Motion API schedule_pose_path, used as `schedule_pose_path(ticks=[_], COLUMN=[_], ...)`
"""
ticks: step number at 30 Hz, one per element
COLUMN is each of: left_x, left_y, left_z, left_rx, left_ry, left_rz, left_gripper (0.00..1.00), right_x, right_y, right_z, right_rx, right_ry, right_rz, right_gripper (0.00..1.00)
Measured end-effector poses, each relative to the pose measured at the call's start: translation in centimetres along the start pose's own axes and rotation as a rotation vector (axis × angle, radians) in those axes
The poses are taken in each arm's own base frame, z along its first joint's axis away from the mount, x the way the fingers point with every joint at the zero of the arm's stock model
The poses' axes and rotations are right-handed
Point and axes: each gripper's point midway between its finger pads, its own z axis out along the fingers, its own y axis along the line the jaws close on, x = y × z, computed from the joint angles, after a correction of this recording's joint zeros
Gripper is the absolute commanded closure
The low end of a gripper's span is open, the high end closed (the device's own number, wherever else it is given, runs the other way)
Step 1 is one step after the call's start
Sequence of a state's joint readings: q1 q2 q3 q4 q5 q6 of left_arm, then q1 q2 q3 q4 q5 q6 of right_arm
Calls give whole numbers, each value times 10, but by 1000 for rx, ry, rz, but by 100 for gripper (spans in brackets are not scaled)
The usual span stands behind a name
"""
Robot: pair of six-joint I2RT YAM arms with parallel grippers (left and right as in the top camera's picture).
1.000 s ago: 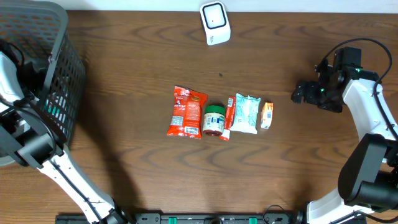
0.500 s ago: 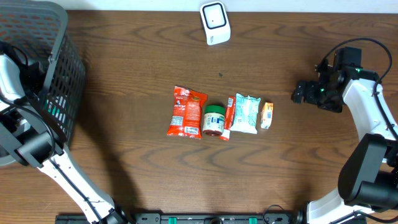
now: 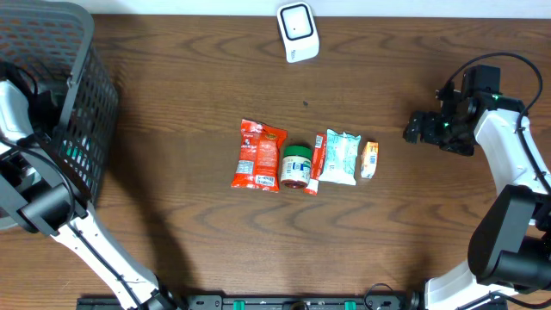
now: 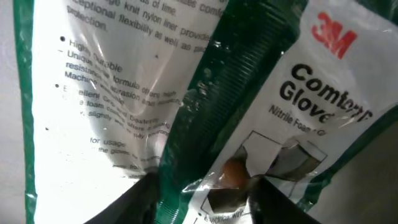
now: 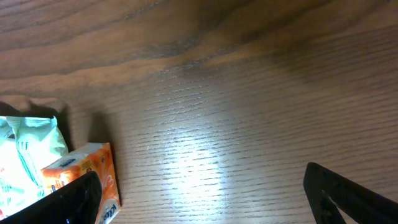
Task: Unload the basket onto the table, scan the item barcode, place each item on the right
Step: 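Withdraw the right gripper and reach the left gripper into the basket, then grasp the green 3M Comfort Grip Gloves pack in the basket with left gripper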
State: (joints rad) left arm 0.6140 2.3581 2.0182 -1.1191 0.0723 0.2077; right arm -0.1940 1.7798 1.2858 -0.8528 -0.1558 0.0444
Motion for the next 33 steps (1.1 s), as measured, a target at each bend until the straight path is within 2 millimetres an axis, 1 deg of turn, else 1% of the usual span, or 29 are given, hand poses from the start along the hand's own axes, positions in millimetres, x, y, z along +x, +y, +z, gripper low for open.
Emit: schedule_pose_path(ticks=[1,2,5,10,13,14,17,19,20,22,28,31,33], left_x=[0,0,0,-3,-6,-7,-7,-8,-8,-6,0,2,0], left_y=[0,-1,-5,-5,-4,-4,-5,-7,-8,-12,-25,-22,-17], left_z=[0,0,-1,-8,-21,-27,-43,-48,-48,-40,-14,-3,-3], left_rx=[3,6,8,5,1,-1,-4,-7,-7,-7,-57,-80,-100], left_ry=[0,1,1,-23,-52,-65,-92,-109,-108,-100,-76,-75,-87], left_rz=[-3,-5,5,7,7,7,9,20,22,44,100,101,97], left_gripper=[29,25,18,14,12,10,8,8,7,7,7,7,7], right_x=[0,0,0,0,0,0,0,0,0,0,0,0,0], right_y=[0,0,0,0,0,0,0,0,0,0,0,0,0], right_z=[0,0,0,0,0,0,0,0,0,0,0,0,0], right_rx=[0,0,0,0,0,0,0,0,0,0,0,0,0], right_ry=[0,0,0,0,0,0,0,0,0,0,0,0,0], right_rz=[0,0,0,0,0,0,0,0,0,0,0,0,0], right_gripper=[1,1,1,1,1,1,1,1,1,1,1,1,1])
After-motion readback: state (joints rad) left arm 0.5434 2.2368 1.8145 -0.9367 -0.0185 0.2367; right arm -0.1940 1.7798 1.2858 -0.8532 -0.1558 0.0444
